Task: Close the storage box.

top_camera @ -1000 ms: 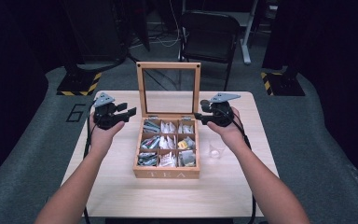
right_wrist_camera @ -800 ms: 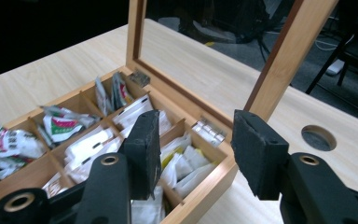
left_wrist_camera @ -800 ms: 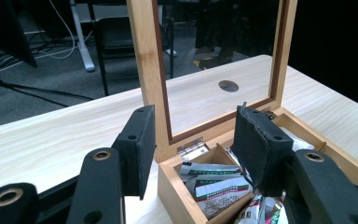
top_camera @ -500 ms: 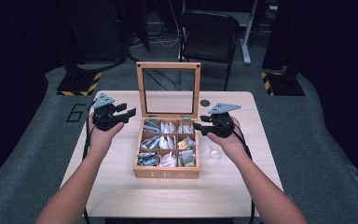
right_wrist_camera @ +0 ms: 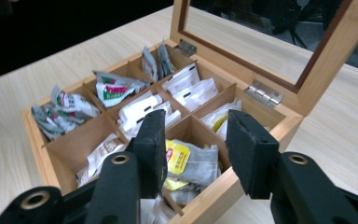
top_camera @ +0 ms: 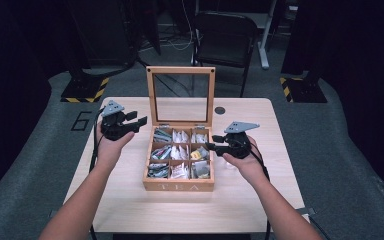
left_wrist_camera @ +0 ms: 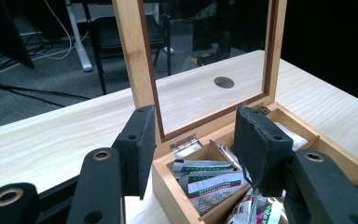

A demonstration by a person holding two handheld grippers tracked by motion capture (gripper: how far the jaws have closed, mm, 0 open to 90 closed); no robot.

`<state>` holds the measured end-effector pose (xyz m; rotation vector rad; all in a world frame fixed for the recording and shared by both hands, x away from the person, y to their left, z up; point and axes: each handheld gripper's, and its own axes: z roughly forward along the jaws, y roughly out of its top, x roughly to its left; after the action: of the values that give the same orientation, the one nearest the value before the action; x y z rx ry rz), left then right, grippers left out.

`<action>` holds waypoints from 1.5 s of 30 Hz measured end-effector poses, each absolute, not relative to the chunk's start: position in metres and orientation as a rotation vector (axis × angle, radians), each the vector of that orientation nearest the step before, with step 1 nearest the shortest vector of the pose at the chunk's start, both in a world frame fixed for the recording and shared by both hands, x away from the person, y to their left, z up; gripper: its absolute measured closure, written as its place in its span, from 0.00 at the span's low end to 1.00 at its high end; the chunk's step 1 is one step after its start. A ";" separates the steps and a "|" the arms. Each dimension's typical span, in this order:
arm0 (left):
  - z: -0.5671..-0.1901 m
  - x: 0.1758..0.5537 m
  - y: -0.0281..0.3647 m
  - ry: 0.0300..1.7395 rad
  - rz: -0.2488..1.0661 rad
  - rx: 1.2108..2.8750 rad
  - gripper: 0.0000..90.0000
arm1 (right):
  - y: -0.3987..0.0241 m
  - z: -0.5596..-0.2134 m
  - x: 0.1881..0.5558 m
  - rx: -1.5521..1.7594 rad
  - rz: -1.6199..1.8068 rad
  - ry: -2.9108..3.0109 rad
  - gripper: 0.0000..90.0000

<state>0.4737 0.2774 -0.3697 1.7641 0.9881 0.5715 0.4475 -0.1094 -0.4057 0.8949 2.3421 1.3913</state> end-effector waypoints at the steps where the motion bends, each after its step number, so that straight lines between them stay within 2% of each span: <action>1: -0.370 0.473 0.277 0.988 0.572 1.764 0.54 | -0.108 -0.407 0.446 0.890 1.387 2.342 0.65; 26: -0.369 0.471 0.275 0.972 0.569 1.777 0.54 | -0.097 -0.438 0.426 0.858 1.437 2.404 0.67; 45: -0.370 0.472 0.277 0.978 0.569 1.776 0.54 | -0.084 -0.452 0.429 0.818 1.439 2.441 0.65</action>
<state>0.4715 0.2769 -0.3700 1.7759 0.9779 0.5689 0.4288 -0.0837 -0.4521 0.8185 2.4415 1.4394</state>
